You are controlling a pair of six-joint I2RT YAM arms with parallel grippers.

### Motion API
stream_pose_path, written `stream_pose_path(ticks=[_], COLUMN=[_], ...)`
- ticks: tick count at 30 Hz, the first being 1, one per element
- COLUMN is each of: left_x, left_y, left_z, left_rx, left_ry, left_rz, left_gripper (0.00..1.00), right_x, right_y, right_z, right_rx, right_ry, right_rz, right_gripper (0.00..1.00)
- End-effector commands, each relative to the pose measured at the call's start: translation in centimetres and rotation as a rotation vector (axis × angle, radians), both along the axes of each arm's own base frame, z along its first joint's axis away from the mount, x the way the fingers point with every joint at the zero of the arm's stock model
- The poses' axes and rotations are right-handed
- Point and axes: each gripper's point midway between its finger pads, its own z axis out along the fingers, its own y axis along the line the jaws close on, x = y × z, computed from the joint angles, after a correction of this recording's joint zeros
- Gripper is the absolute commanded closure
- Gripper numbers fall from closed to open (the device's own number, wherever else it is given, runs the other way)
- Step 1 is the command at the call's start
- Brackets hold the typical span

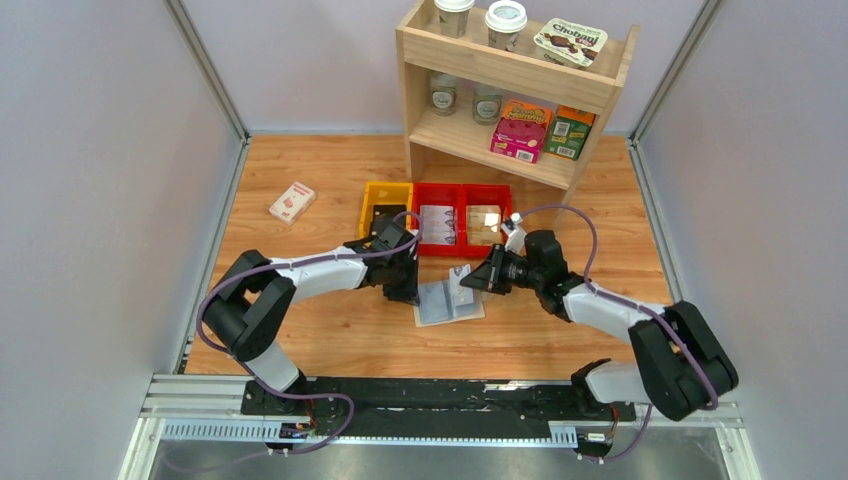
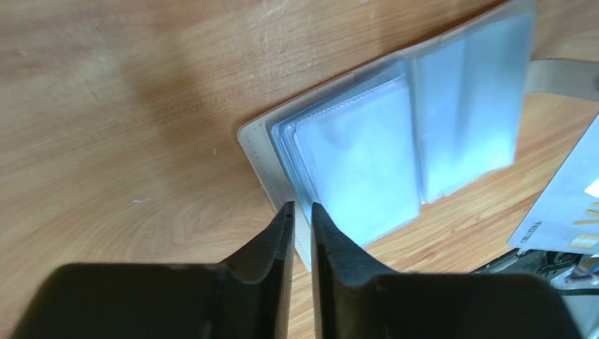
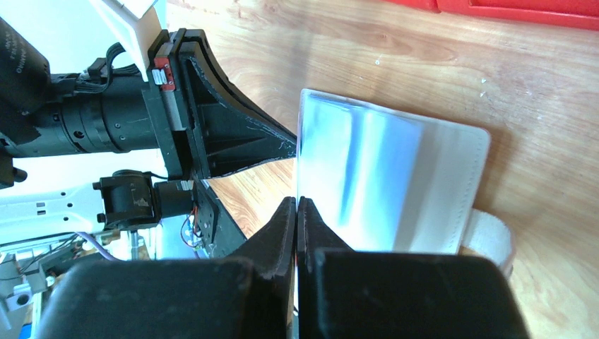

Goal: Take the credit cards out of the card holder
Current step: Remove the credit card from the card holder.

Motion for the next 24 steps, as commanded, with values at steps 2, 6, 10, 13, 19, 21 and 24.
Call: stream_pose_path(ticks=[2,6,10,13,19,21,24], left_x=[2.0,2.9,2.7,2.8,2.2,2.1,1.7], left_y=[-0.3,-0.7,-1.3,-2.0,-2.2,-2.6,-3.2], left_z=[4.8,10.1,14.9,19.4,23.0,22.8,23.3], left_rx=[-0.066,-0.192,-0.415,-0.641,-0.883,-0.898,-0.958], left_ry=[-0.175,-0.300,-0.398,-0.492,-0.523,-0.510,-0.494], left_rz=[0.019,0.083,0.163,0.210,0.262,0.252,0.231], left_gripper=[0.63,0.40,0.30,0.27,0.26,0.26,0.26], right_x=[0.7,1.2,1.6,1.8,1.3,1.3,1.3], right_y=[-1.2,-1.1,-1.0,-0.4,1.1,1.3,1.6], right_z=[2.7,6.7,10.6,13.0,16.1,16.9,17.6], right_rx=[0.020,0.092,0.199,0.282,0.388,0.410,0.424], right_ry=[-0.105,-0.213,-0.277,-0.303,-0.327,-0.339,-0.352], right_rz=[-0.106,-0.183,-0.264,-0.278,-0.255,-0.257,-0.251], right_gripper=[1.00,1.00,1.00,1.00,1.00,1.00,1.00])
